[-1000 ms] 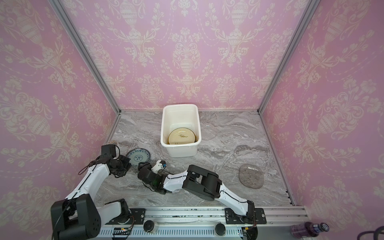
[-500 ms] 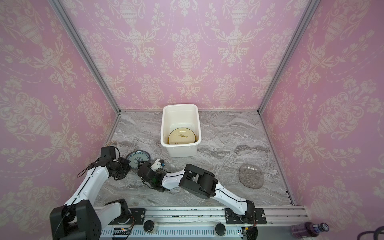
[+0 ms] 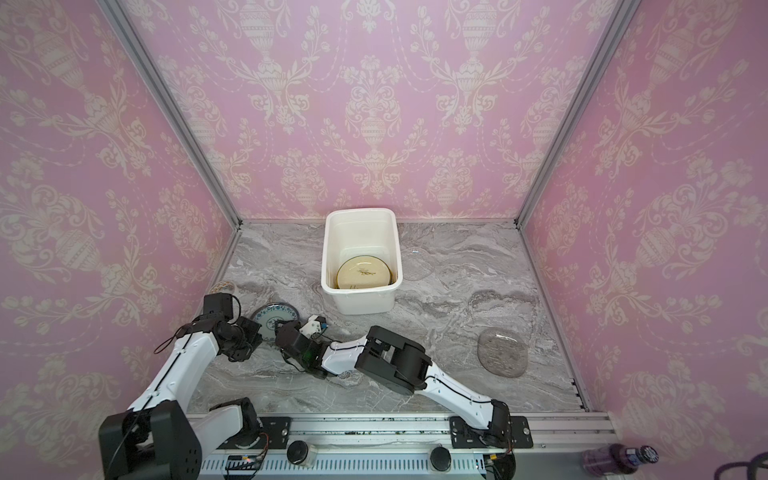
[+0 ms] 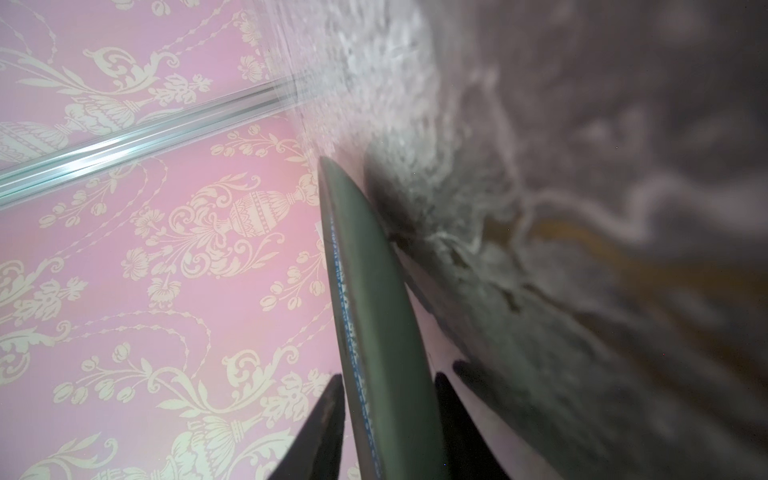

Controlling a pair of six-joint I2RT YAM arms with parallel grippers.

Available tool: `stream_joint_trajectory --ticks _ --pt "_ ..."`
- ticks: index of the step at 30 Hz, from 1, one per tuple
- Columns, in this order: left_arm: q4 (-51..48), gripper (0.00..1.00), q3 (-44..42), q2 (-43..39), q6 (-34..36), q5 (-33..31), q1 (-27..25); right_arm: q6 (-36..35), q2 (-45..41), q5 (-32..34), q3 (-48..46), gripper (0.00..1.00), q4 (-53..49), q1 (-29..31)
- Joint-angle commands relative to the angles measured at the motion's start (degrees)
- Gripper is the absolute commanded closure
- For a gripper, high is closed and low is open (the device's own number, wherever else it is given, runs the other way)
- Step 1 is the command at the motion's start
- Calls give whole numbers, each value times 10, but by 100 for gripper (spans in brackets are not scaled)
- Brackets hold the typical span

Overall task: Place the plates into the plastic bin on the countertop
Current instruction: 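Close the right gripper on the floral plate's rim and tilt it up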

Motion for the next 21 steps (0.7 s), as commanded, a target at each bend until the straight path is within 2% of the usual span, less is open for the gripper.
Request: stream_joint_trajectory --ticks 1,11,15,17,21 --pt "-32 90 15 1 23 -19 -6 21 32 -23 -3 71 -29 -6" --pt "-35 89 9 -4 22 -16 -8 19 25 -37 -22 93 -19 -8" --pt "-43 87 14 -8 18 -17 -8 14 12 -39 -41 96 -19 -9" --pt "-51 78 21 -13 14 -20 -8 4 -2 -35 -52 97 -22 -9" --pt "-77 48 42 -31 13 -34 -9 -11 -42 -27 -83 98 -44 -9"
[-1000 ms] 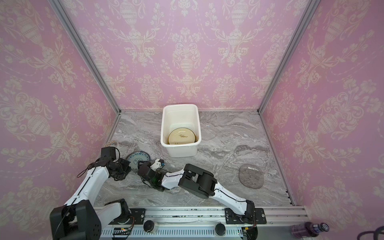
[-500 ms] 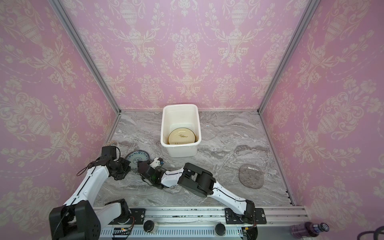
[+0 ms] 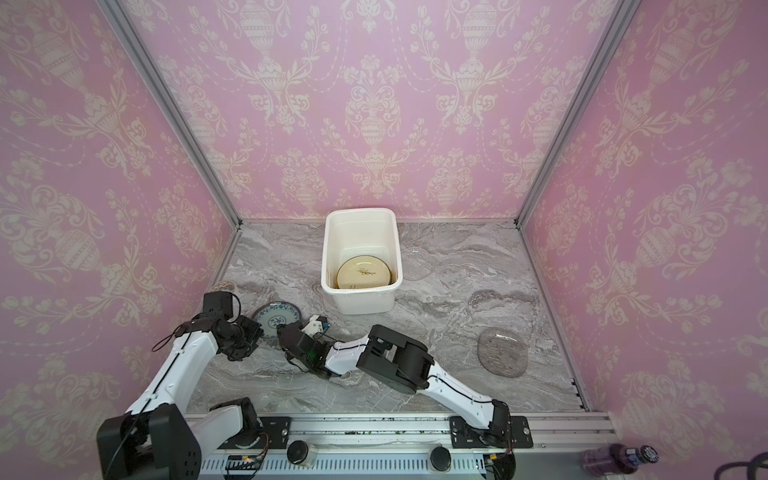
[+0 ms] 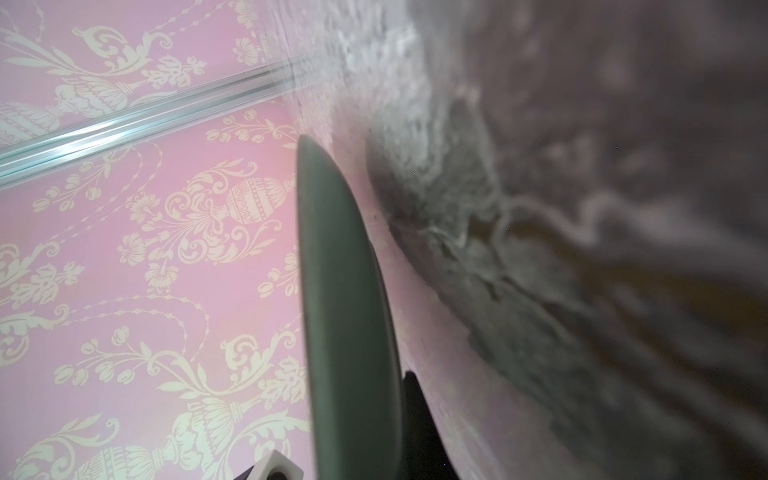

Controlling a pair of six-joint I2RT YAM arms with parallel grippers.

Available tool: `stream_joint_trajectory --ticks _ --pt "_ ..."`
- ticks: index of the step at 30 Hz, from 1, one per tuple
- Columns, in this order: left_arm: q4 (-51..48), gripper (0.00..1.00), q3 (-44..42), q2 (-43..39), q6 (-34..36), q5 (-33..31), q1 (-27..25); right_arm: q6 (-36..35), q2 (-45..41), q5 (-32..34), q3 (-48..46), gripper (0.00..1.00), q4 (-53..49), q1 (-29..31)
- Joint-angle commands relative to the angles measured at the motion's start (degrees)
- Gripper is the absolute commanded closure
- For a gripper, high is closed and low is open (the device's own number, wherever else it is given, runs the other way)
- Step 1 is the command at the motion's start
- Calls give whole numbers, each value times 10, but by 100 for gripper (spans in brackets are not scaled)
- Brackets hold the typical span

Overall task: Place the plates into the plastic bin on the countertop
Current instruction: 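Close the right gripper on the floral plate's rim and tilt it up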

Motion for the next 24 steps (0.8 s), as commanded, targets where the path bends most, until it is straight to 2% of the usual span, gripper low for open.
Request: stream_joint_trajectory --ticks 1,3,4,5,12,16,22,24 --pt "-52 39 33 -27 4 -30 -4 -1 -30 -3 -44 98 -71 -5" --pt "-69 27 44 -42 14 -48 -4 -5 -54 -7 -61 98 -88 -5" --pt "-78 16 67 -52 21 -58 -4 -10 -68 -13 -70 98 -98 -5" --pt "-88 13 78 -60 28 -73 -4 -15 -81 -23 -77 98 -108 -5" --pt "-108 8 132 -104 57 -132 -4 -53 -164 -160 -136 99 -161 -12" --pt "-98 8 151 -105 62 -141 -5 -156 -224 -257 -162 96 -240 -31" --pt "-64 7 161 -98 55 -136 -5 -256 -341 -310 -248 99 -309 -55" --pt "-54 7 167 -95 53 -124 -7 -292 -371 -331 -250 99 -334 -62"
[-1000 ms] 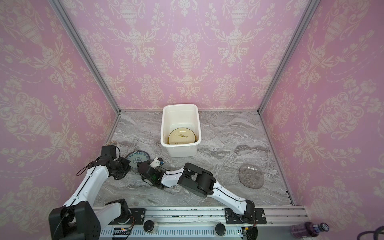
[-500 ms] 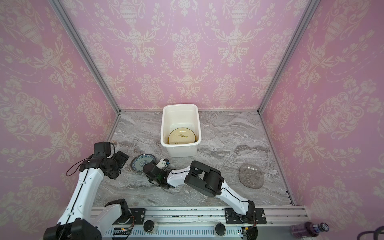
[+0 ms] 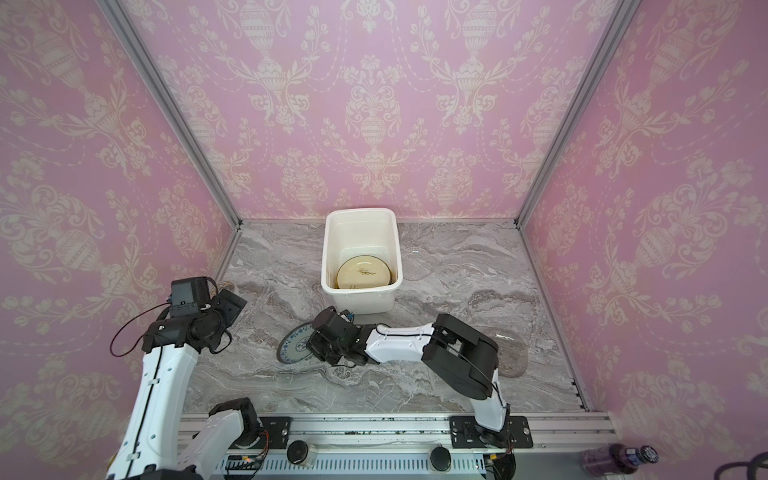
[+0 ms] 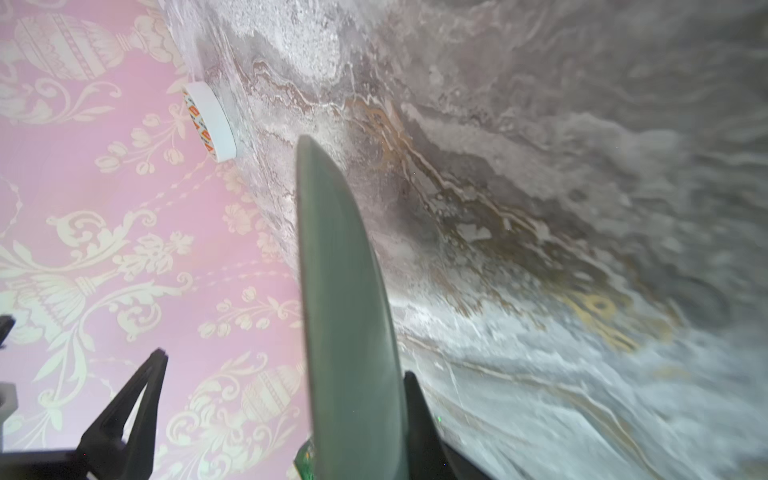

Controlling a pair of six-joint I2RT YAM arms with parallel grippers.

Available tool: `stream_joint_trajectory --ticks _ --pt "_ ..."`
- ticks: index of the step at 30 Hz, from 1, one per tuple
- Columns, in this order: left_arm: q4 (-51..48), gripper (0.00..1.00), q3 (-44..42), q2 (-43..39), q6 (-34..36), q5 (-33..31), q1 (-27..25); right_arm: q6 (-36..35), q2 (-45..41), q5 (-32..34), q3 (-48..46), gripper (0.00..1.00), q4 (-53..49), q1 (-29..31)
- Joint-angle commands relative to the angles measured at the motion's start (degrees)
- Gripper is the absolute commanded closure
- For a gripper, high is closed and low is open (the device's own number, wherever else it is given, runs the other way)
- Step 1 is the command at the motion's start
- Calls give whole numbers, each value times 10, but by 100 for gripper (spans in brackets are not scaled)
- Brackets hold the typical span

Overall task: Place the plates into the plastic bin on the countertop
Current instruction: 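Close the right gripper on the floral plate's rim and tilt it up, then lift the floral plate with the right gripper and carry it over the bin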

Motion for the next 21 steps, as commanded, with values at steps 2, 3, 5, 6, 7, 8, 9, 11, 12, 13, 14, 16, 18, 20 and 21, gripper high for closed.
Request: stream_joint_trajectory --ticks 2,3,5,6,7,8,9,11,12,13,14,16,18,20,21 --pt "21 7 33 9 8 5 -10 -144 -65 -72 8 99 -117 -10" --pt "20 7 41 12 11 3 -13 -175 -75 -78 38 99 -152 -10" --pt "13 1 63 17 19 -13 -24 -244 -102 -87 66 99 -230 -10" --pt "15 1 71 18 25 -17 -28 -266 -118 -88 73 98 -262 -10" --pt "18 1 80 19 30 -20 -33 -291 -136 -89 81 99 -295 -11" --pt "22 1 88 20 33 -22 -38 -317 -154 -89 90 99 -325 -11" --pt "29 1 94 22 34 -19 -43 -342 -168 -90 102 99 -353 -14" --pt "53 1 104 28 41 -4 -58 -401 -191 -88 143 99 -435 -23" --pt "65 1 112 33 47 0 -71 -434 -198 -86 165 99 -481 -31" --pt "80 1 119 38 60 0 -88 -462 -203 -83 192 99 -524 -41" --pt "97 1 125 40 71 -6 -107 -482 -207 -81 215 99 -555 -52" --pt "133 1 138 46 105 -15 -151 -517 -213 -86 255 99 -605 -85" --pt "157 1 153 58 137 -8 -182 -540 -216 -98 282 98 -626 -121" --pt "163 1 179 78 171 18 -202 -558 -214 -111 304 98 -642 -162" --pt "161 1 191 89 184 34 -211 -567 -209 -118 314 98 -649 -178"
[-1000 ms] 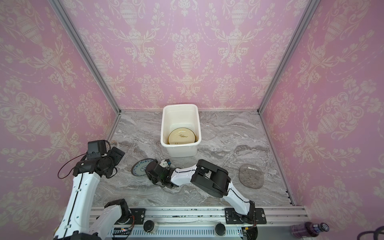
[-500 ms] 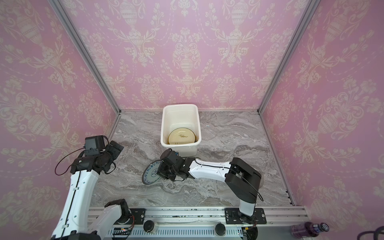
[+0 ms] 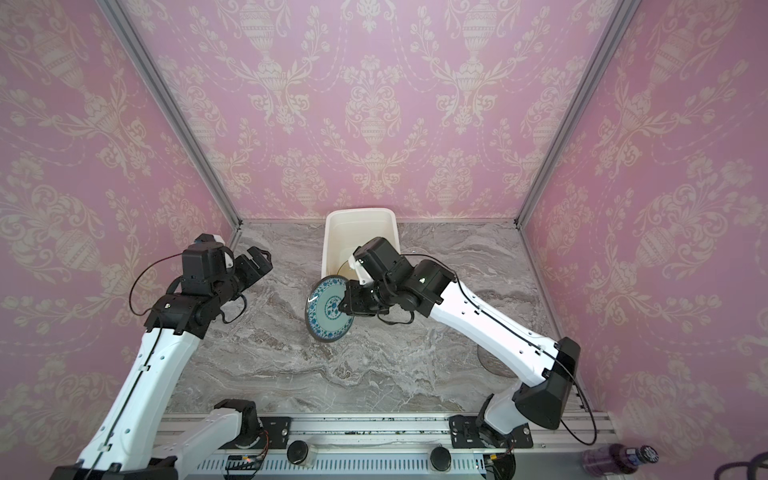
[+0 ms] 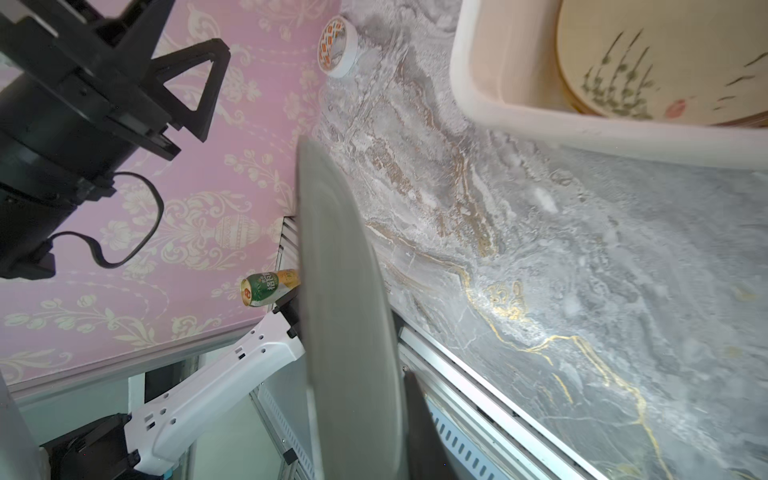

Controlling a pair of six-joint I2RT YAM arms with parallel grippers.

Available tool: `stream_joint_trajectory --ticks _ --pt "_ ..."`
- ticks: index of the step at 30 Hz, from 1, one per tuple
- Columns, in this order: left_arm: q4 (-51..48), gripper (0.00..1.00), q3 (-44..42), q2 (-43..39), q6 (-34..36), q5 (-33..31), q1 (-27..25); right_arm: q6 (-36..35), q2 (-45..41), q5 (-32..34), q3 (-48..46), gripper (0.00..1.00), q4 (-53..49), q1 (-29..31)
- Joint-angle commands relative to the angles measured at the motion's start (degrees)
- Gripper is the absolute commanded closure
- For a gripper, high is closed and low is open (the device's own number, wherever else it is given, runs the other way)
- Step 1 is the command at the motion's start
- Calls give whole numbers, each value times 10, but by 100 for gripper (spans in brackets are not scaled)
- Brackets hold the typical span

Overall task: Place the plates into the plastic bin on the countertop
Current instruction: 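Lift the floral plate with the right gripper and carry it over the bin, then lower the floral plate into the bin onto the cream plate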

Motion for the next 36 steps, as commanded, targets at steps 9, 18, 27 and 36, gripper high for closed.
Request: stream_joint_trajectory --ticks 9,18,27,36 --pt "-114 1 157 109 236 1 -112 -148 79 -33 102 98 -120 -162" --pt "-107 1 145 135 336 -28 -189 -177 196 -60 222 99 -124 -233" --pt "-88 1 120 128 399 -19 -208 -250 316 -72 325 98 -178 -236" --pt "-93 1 129 153 397 -27 -208 -278 335 -64 272 97 -143 -220"
